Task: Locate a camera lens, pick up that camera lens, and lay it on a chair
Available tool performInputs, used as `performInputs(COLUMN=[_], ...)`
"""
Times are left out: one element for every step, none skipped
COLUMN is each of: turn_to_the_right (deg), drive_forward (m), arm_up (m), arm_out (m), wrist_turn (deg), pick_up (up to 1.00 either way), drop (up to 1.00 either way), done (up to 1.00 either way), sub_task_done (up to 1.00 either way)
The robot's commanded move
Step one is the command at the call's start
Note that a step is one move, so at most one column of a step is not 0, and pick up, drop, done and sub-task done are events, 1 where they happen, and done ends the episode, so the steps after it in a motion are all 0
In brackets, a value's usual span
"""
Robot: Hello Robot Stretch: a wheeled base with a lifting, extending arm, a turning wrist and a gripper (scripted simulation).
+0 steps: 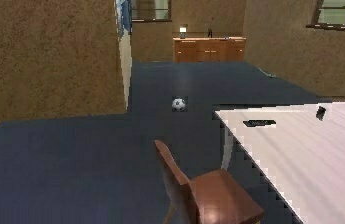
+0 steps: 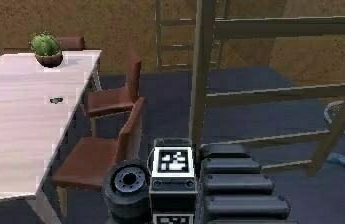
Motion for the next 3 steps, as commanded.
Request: performInputs(turn_to_the_right=[12.0,-3.0,0.0], drive_forward=[0.00,0.00,0.35], arm_up=[0.00,0.00,0.00], arm_out=[0.00,0.00,0.00], wrist_turn=[0.0,0.0,0.0], pick_up=[0.00,0.00,0.00], drop=[0.00,0.00,0.00], done=[0.00,0.00,0.00], sub_task_done=[0.00,0.00,0.00])
